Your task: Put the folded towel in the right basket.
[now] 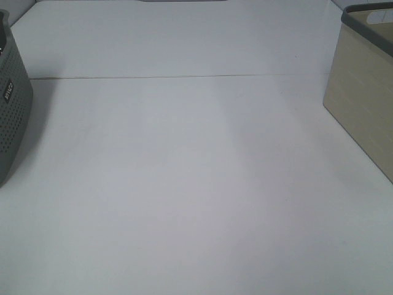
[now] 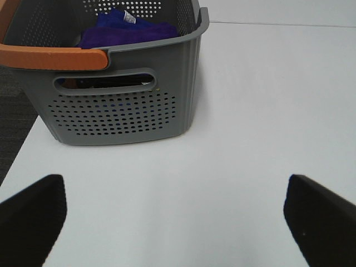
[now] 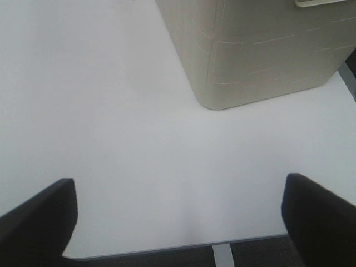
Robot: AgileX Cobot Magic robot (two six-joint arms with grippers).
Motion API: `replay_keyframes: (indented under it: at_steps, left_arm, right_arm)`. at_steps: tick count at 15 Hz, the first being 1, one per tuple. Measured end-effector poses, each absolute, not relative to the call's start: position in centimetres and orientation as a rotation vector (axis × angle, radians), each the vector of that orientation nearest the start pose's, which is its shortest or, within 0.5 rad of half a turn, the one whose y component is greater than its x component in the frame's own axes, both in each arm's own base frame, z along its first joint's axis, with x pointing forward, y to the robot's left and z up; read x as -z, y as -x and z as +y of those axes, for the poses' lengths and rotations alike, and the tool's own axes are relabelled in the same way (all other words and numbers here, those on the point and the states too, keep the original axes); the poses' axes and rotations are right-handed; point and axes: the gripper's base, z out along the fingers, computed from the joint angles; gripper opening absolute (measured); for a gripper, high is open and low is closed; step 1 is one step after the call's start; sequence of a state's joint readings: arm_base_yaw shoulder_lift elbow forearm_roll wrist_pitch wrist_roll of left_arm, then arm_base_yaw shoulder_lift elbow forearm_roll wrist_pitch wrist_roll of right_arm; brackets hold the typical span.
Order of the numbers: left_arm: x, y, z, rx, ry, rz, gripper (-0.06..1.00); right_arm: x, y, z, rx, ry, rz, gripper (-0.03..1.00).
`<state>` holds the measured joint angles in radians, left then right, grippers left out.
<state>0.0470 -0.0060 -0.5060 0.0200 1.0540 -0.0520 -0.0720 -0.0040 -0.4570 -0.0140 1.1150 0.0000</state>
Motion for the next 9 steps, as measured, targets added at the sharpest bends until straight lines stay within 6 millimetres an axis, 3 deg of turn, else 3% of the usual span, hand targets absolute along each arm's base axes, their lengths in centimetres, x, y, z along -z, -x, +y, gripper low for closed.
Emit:
replay_keyframes:
  at_steps: [9]
  left_arm:
    - [-27.95, 0.63, 0.14, -0.022, 0.101, 2.023, 0.99]
  right_arm:
    - [-26.1, 0.34, -0.08, 0.058, -0.078, 2.137, 0.96]
